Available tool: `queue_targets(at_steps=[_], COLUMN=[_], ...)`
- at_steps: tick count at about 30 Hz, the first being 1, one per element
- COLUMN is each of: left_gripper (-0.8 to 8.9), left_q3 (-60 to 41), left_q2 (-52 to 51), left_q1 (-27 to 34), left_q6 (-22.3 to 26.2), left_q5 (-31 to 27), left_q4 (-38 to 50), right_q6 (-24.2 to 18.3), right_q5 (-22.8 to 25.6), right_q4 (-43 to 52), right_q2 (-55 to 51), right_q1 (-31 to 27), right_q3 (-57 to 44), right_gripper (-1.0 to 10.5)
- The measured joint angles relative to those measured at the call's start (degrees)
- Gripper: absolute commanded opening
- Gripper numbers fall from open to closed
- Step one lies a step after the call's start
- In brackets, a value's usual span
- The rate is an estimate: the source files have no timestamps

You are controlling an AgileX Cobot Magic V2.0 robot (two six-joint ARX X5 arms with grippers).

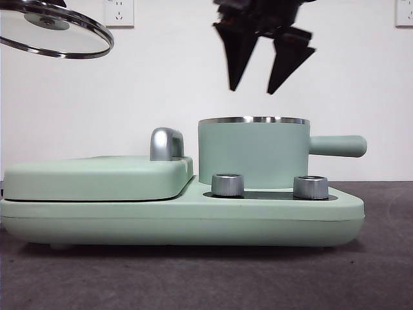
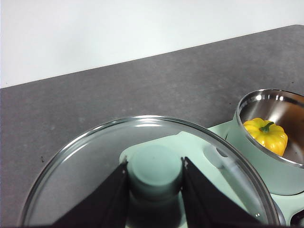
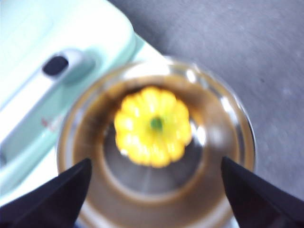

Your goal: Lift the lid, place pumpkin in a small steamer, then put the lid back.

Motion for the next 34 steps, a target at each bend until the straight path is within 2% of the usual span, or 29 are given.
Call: queue_targets(at_steps=[7, 11, 16, 23, 34], left_gripper=[0.1, 0.1, 0.1, 0.1, 0.1], left_q3=[0.0, 0.0, 0.0, 0.0, 0.0], left_q2=[0.28, 2.12, 5.16, 11.65, 23.96], left_q1=[-1.66, -3.52, -6.23, -11.58, -19.5], left_q6=[-0.02, -0.02, -0.02, -0.02, -0.04], left_q5=[1.49, 4.61, 4.63, 4.68, 2.84], left_q4=[-0.09, 0.11, 2.47, 12.98, 30.47], right_q6=[3.56, 4.68, 5.35, 5.57, 6.47], right_q5=[0.26, 3.13, 3.91, 7.15, 8.96], right_q4=[22.36, 23.02, 17.03, 10.23, 9.03], right_q2=[-30.86, -44.33, -55.36, -65.31, -69.05], right_q1=[-0.07, -0.02, -0.02, -0.02, -0.02], right_q3=[-37.05, -48.35, -52.35, -52.37, -52.37], right_gripper=[4.1, 4.1, 4.1, 4.1, 4.1])
